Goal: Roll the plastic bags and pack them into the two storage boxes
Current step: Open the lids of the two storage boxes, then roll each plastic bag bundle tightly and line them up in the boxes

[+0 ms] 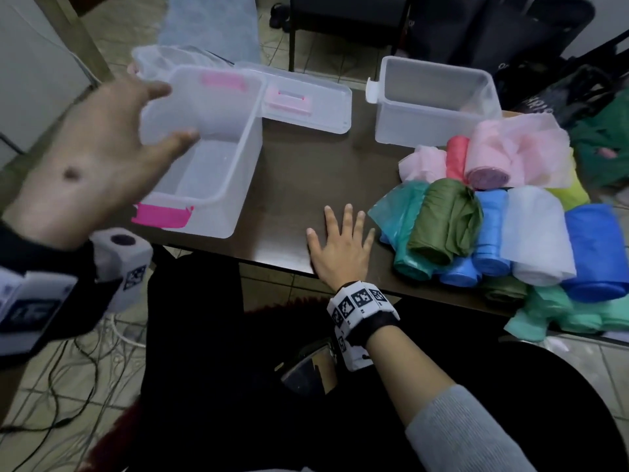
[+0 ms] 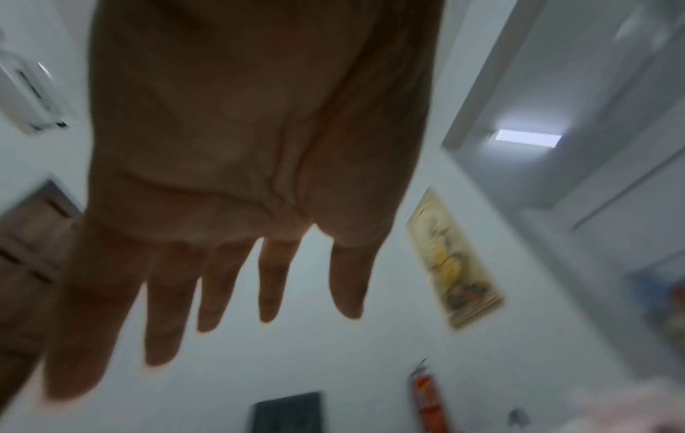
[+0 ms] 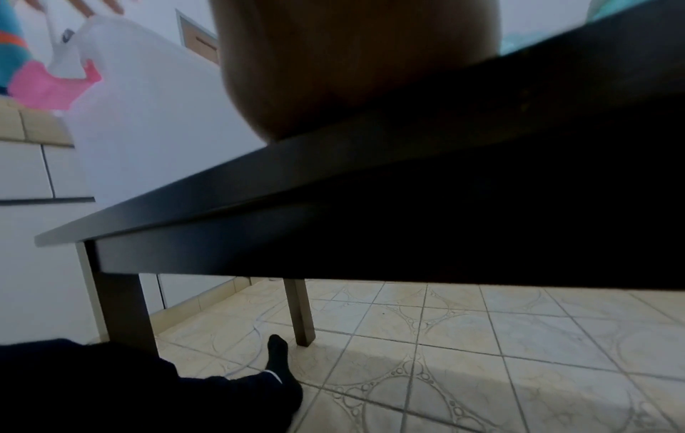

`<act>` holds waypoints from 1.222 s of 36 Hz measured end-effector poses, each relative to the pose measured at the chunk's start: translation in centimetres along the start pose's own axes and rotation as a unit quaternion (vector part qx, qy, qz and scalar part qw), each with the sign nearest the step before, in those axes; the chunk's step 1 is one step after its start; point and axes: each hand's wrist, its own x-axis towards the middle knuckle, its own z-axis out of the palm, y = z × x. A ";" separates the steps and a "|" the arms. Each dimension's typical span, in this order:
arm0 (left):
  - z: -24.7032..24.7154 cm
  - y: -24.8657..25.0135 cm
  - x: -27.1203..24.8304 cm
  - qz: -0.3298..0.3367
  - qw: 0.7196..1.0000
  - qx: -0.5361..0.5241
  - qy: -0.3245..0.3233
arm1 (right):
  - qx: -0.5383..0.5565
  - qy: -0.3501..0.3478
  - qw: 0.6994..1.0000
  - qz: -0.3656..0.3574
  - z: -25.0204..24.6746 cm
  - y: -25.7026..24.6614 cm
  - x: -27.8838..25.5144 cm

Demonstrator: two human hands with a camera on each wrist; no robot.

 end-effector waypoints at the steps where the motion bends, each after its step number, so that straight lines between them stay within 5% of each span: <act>1: 0.5 1.3 -0.9 0.055 0.998 -0.006 0.001 | 0.012 -0.014 1.000 -0.003 -0.3 0.1 0.1; 5: 5.3 6.0 -3.8 0.123 0.985 -0.086 -0.088 | 0.066 -0.031 0.997 -0.032 -3.2 1.1 0.7; 9: 13.5 6.2 -4.3 0.086 0.972 -0.106 -0.192 | -0.001 0.144 0.989 -0.041 -7.8 2.5 0.7; 12: 18.5 5.4 -4.3 0.050 0.971 -0.042 -0.231 | -0.061 0.232 0.969 0.065 -11.2 4.1 0.5; 16: 22.1 4.1 -4.1 0.047 0.971 0.030 -0.233 | -0.057 0.124 0.965 0.222 -13.6 6.8 1.1; 20: 23.1 3.1 -3.6 0.060 0.974 0.053 -0.210 | 0.045 0.009 0.965 0.258 -13.4 9.6 2.5; 29: 23.9 2.8 -4.0 0.081 0.974 0.106 -0.181 | 0.095 0.018 0.963 0.252 -14.1 9.5 2.7; 38: 24.1 2.5 -3.9 0.085 0.972 0.109 -0.188 | 0.084 0.155 0.983 0.057 -17.3 4.2 2.2; 44: 23.9 2.6 -3.9 0.070 0.979 0.076 -0.174 | 0.061 0.060 0.992 -0.091 -14.5 0.6 4.2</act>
